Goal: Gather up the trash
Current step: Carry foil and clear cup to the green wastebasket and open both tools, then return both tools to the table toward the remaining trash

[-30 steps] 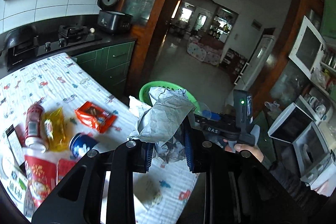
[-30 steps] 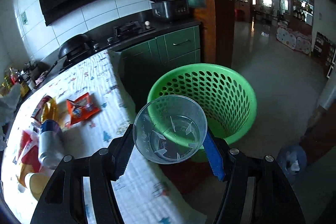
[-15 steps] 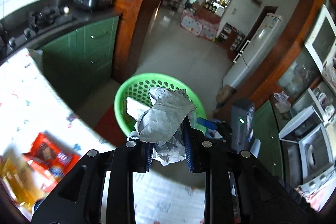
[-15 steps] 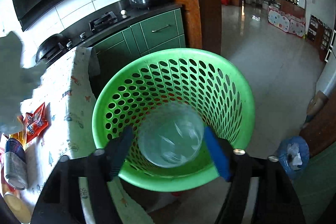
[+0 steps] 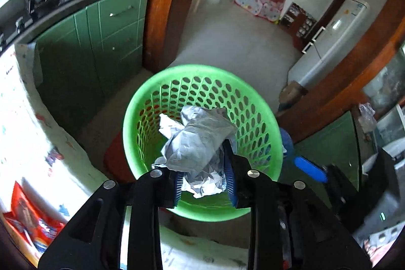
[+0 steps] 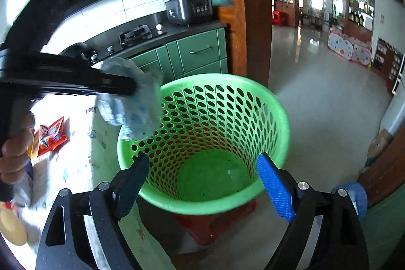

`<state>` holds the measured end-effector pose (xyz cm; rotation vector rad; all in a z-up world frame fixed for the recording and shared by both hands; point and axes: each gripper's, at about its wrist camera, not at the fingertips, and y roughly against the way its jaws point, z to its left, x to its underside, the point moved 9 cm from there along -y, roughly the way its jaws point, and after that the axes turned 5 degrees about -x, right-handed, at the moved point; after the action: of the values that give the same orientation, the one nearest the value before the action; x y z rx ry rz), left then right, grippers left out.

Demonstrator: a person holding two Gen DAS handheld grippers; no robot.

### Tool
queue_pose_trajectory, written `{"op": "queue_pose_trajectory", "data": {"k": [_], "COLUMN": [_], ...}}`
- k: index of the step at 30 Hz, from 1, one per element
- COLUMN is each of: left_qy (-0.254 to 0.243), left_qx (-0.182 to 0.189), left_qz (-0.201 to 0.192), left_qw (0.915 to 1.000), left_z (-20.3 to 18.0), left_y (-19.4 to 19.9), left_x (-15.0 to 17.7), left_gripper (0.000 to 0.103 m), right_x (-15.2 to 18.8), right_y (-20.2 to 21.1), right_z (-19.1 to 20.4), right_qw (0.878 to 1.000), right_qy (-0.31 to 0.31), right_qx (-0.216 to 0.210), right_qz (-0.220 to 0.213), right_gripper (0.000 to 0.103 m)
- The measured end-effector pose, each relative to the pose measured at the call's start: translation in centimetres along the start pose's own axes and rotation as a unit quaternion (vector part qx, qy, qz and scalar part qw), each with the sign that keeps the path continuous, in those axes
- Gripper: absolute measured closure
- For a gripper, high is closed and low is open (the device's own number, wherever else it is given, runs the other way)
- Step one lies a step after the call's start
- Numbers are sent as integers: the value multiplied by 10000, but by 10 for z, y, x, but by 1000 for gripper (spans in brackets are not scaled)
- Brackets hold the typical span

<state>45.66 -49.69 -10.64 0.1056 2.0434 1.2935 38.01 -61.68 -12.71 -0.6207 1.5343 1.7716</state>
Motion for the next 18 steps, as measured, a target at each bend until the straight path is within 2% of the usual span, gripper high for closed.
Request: {"op": "queue_pose_trajectory", "data": {"k": [2,4,9,15,18], "left_qy": [-38,-75,-102,-182,-303], "left_qx": [-8,-31,-106,-223,-317], "left_qz": [36,30,10,-309,-542], "left_qw": [10000,10000,9999,9991,9976], "left_z": [-4,-8,-9,-7,-7], "left_y": [-8,-12,-8,34,63], "left_x": [0,0,3,13,27], "left_gripper": [62,47,45,44,41], "right_x": [4,9,18,34,44], "right_y": [6,12,25,47,61], "right_z": [1,2,6,24,40], "right_qw": [10000,10000,10000,9998,9996], "right_qy": [42,52,41,-25,-35], "right_qx": [-4,-11,-62,-183,-250], "right_qz": [-30,-19,-19,-38,-81], "right_gripper": [17,16,16,15,14]}}
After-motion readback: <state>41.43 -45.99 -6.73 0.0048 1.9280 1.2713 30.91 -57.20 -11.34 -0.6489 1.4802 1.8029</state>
